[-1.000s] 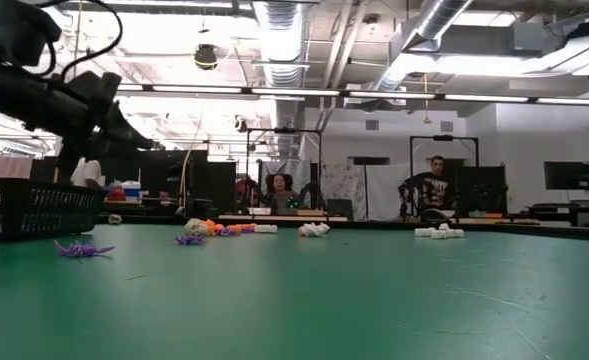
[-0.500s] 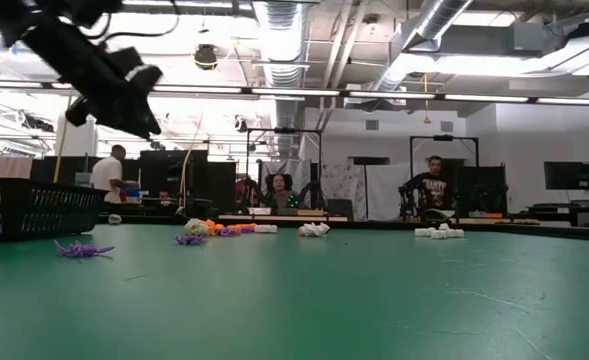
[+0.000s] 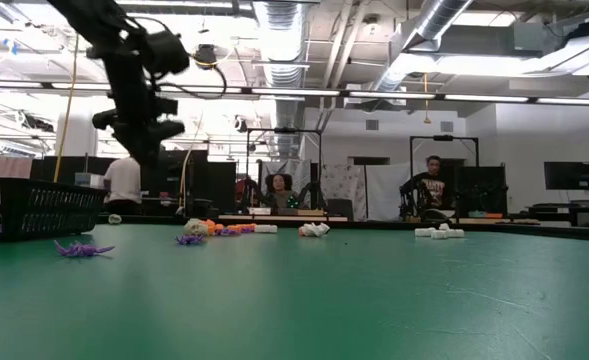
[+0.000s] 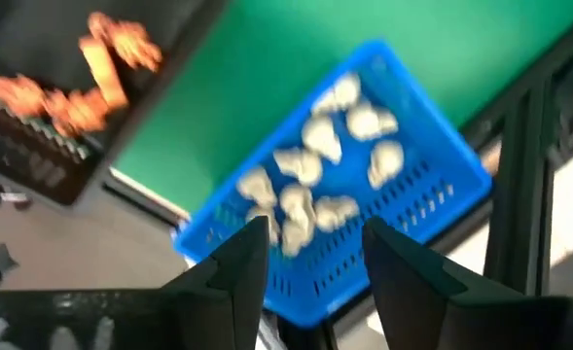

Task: Sort Halloween decoration
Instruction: Put the white skull toy into the blue basket

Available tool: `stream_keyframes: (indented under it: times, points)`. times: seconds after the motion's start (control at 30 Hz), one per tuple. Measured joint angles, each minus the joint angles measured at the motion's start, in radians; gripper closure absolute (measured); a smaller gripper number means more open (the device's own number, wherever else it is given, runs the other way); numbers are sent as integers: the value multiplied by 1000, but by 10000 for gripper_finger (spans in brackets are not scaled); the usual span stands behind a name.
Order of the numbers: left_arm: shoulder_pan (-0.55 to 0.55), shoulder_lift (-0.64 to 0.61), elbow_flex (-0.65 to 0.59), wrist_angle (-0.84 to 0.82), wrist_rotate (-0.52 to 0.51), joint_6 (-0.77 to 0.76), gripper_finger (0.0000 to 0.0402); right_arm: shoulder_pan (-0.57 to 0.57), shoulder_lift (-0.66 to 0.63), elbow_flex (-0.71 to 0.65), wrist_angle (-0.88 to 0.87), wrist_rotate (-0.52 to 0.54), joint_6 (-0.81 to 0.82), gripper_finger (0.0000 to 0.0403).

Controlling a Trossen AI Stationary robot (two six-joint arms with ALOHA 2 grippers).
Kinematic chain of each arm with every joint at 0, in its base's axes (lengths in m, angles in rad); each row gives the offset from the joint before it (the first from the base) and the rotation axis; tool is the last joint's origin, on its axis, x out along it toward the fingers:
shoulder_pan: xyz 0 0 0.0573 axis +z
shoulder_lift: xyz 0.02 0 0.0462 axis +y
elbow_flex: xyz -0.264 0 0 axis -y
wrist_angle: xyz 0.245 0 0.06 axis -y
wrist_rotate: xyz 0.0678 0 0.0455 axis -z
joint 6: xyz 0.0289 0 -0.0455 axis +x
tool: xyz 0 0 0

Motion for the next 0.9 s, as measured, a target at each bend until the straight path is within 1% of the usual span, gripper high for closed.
stream_keyframes:
  times: [0.1,0.2,0.27,0.37,0.5,0.6,0.7,0.83,0.9]
  points:
    - [71,78,30,-4,-52,38,318,-1,0,0,-1,56,0,223]
    - [143,153,59,-23,-30,52,370,-10,0,0,-4,89,-1,223]
    - [187,204,76,-52,4,42,392,-13,0,0,-9,98,-8,223]
    - [229,272,102,-79,19,32,399,-24,0,0,-22,104,-17,223]
    - [227,333,156,-106,-35,-28,401,-36,0,0,-34,119,-40,223]
    - [229,381,202,-176,-94,-39,401,-54,0,0,-34,119,-67,223]
    - [235,422,265,-252,-86,-62,401,-71,0,0,-33,127,-109,223]
    - [232,447,363,-266,-13,-37,401,-90,0,0,-32,181,-174,223]
    - [235,475,444,-332,-33,-2,401,-101,0,0,-31,194,-195,223]
